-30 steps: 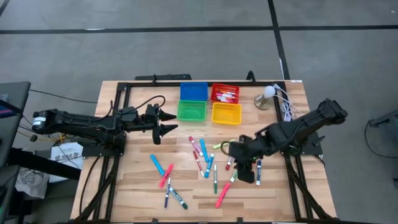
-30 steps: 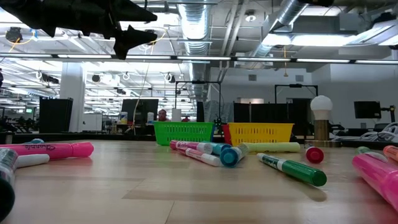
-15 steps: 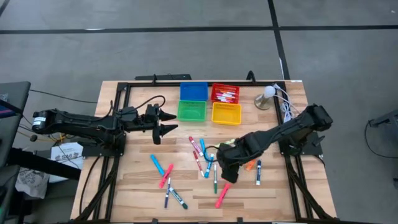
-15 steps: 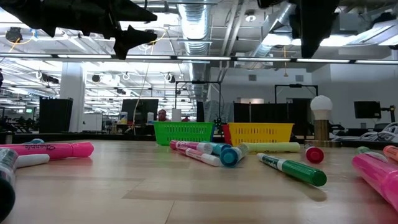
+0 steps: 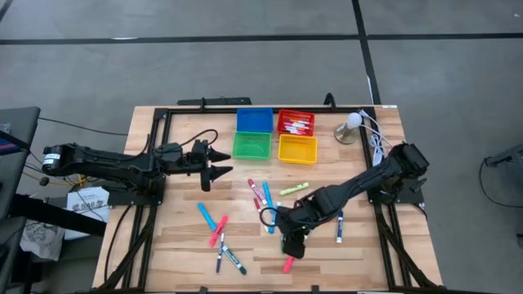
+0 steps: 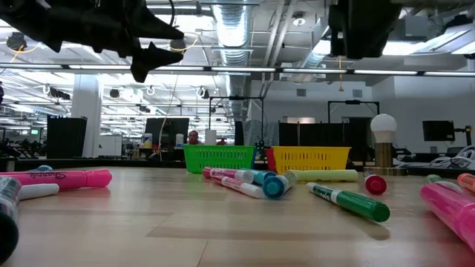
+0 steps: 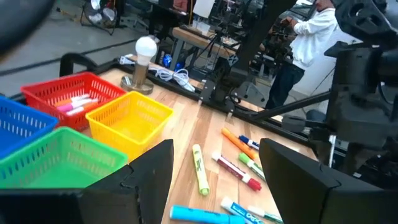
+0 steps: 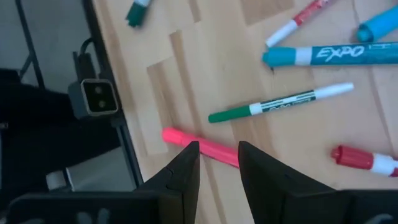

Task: Pick & Place Markers
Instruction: Put the small green marker into the yellow basket

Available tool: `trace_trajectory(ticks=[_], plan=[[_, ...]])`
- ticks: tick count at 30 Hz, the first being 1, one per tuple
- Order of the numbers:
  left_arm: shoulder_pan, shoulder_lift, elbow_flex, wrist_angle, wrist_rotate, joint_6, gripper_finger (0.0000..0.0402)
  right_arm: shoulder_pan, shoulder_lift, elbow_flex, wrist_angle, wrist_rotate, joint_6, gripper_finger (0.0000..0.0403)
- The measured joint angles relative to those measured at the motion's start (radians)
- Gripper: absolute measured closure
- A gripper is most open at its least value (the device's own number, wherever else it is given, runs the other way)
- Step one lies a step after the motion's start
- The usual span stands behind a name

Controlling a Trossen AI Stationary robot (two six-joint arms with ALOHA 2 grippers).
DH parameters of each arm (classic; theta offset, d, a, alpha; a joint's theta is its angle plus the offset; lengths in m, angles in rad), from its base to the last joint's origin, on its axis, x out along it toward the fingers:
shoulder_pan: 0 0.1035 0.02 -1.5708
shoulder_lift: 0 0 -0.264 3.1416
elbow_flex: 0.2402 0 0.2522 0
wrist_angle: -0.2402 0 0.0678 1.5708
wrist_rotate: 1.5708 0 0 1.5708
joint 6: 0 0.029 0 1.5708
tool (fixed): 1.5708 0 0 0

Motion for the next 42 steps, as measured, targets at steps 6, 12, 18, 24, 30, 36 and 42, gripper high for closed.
trace_trajectory(ticks=[6, 12, 18, 24, 30, 36, 42], plan=[[0.0, 0.0, -0.02, 0.001, 0.083, 0.005, 0.0165, 0.007, -0.003, 0.0, 0.038, 0.02, 0.062, 0.029], [-0.016, 0.0, -0.022, 0.015, 0.255, 0.065, 0.0165, 0.012, -0.001, 0.0, 0.027, 0.048, 0.17, 0.0238], [-0.063, 0.0, -0.022, 0.026, 0.299, 0.067, 0.0165, 0.015, -0.001, 0.0, 0.021, 0.136, 0.283, 0.0194], [-0.075, 0.0, -0.021, 0.032, 0.298, 0.067, 0.0165, 0.013, -0.001, -0.022, 0.004, 0.189, 0.359, 0.0184], [-0.076, 0.0, -0.021, 0.034, 0.298, 0.054, 0.0165, 0.013, 0.0, -0.094, 0.066, 0.209, 0.423, 0.0187], [-0.103, 0.0, -0.021, 0.042, 0.298, 0.022, 0.0165, 0.013, 0.0, -0.131, 0.124, 0.237, 0.48, 0.0184], [-0.149, 0.0, -0.02, 0.053, 0.298, 0.022, 0.0165, 0.018, 0.0, -0.133, 0.145, 0.237, 0.492, 0.0188]])
